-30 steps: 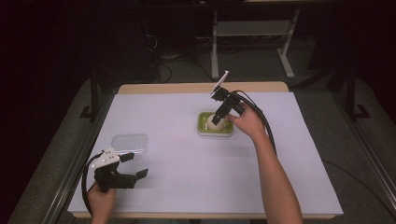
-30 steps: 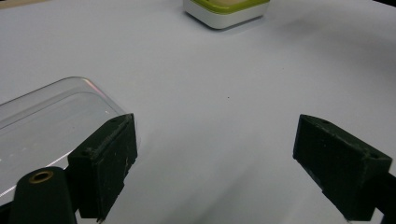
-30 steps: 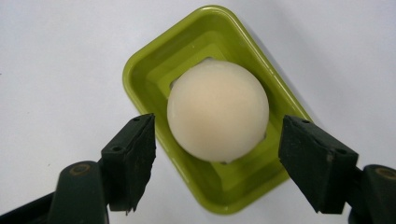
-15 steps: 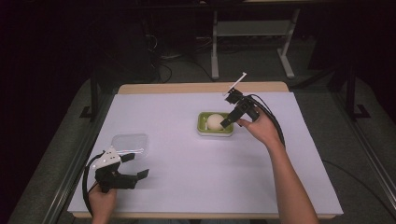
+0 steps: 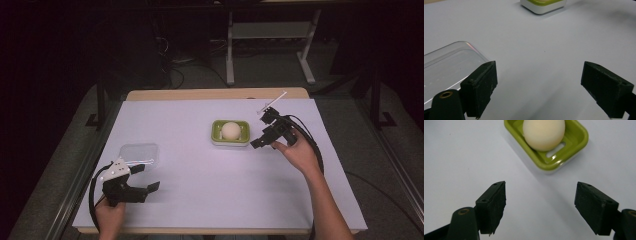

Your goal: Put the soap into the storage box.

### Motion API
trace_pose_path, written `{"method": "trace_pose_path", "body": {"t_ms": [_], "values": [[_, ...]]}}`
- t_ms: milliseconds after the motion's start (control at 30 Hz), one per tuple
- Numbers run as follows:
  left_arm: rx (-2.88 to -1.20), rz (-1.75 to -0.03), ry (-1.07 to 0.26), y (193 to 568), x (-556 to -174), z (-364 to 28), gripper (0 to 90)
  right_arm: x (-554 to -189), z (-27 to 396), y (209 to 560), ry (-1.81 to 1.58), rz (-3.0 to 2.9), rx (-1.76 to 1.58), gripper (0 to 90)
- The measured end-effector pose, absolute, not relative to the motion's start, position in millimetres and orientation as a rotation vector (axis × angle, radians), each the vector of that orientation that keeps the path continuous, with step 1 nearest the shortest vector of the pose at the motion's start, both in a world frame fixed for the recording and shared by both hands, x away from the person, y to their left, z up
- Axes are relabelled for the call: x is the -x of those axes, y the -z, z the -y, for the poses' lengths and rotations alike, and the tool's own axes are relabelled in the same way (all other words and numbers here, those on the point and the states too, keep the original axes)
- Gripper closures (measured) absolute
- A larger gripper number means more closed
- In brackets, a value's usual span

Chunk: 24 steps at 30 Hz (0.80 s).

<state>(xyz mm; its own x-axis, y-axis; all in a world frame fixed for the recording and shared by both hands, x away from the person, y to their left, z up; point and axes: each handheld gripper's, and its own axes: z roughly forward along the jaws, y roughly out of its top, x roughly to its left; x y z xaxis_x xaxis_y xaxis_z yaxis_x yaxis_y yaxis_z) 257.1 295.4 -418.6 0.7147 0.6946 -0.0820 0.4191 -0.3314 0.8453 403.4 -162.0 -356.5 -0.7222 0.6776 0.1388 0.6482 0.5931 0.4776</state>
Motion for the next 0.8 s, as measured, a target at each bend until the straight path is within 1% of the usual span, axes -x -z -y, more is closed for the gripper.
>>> {"method": "trace_pose_path", "body": {"t_ms": [267, 533, 567, 667, 733, 800], "values": [[-1.979, -0.847, -0.368, 419.4, -257.6, -294.5, 12.9, -373.0, 177.7, 366.6, -0.818, -2.739, -1.146, 24.3], [-1.990, -0.845, -0.360, 420.1, -257.8, -293.7, 12.9, -331.9, 193.4, 382.4, -0.850, -2.723, -1.142, 23.4], [-1.990, -0.843, -0.361, 420.2, -257.7, -293.1, 12.9, -331.9, 193.4, 382.4, -0.850, -2.723, -1.142, 23.4], [-1.987, -0.836, -0.359, 420.6, -257.3, -291.5, 12.9, -311.4, 201.1, 388.5, -0.880, -2.697, -1.137, 21.0], [-1.990, -0.828, -0.356, 420.9, -257.4, -290.9, 12.9, -299.7, 204.6, 391.8, -0.891, -2.657, -1.144, 17.1], [-1.994, -0.826, -0.356, 421.2, -257.4, -290.0, 12.9, -283.6, 209.9, 397.9, -0.944, -2.585, -1.141, 18.8]]}}
